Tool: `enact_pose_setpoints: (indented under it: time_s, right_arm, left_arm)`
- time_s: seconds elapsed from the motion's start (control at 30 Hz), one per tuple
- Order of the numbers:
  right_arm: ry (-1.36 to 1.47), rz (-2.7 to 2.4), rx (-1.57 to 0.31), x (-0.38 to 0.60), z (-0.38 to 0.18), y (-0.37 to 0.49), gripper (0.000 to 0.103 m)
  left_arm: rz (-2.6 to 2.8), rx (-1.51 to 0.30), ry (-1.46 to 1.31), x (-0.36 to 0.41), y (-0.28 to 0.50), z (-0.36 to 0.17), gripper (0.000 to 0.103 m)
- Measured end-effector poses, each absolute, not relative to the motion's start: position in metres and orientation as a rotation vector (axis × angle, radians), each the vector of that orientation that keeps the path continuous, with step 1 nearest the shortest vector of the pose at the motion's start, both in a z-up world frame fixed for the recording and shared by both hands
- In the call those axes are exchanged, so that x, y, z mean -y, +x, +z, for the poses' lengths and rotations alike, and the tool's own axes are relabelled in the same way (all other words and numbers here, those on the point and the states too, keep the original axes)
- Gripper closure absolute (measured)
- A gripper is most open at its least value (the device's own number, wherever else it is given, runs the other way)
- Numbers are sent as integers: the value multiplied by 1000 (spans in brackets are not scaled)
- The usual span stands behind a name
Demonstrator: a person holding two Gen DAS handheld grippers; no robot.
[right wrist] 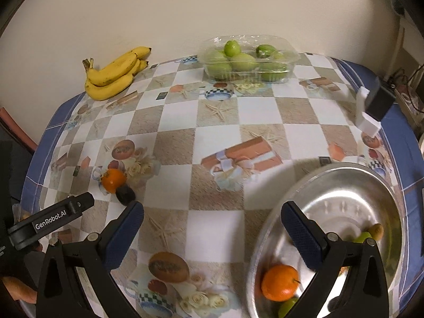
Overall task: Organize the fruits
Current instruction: 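Move both open tools from the bowl toward the tangerine and dark plum on the table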
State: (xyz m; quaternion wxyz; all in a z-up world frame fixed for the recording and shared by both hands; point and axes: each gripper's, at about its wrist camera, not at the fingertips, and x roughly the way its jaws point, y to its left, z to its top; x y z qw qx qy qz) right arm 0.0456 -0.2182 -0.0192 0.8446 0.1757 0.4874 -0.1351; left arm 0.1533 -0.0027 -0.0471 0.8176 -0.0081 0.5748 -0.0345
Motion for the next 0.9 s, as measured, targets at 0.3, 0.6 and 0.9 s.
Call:
enact_pose_setpoints:
  time_s: [0.3, 0.6, 0.9]
  right_arm:
    - [394, -257, -1021, 212, -20, 75, 0]
    - [428, -216, -1042, 201, -32, 97, 0]
    - [380, -126, -1083, 168, -48, 116, 0]
  left_arm:
    - [-64, -1203, -36, -9, 171, -42, 0]
    - [-29, -1226, -62, -34, 183, -51, 0]
    - [23, -1230, -110, -58, 186, -56, 0]
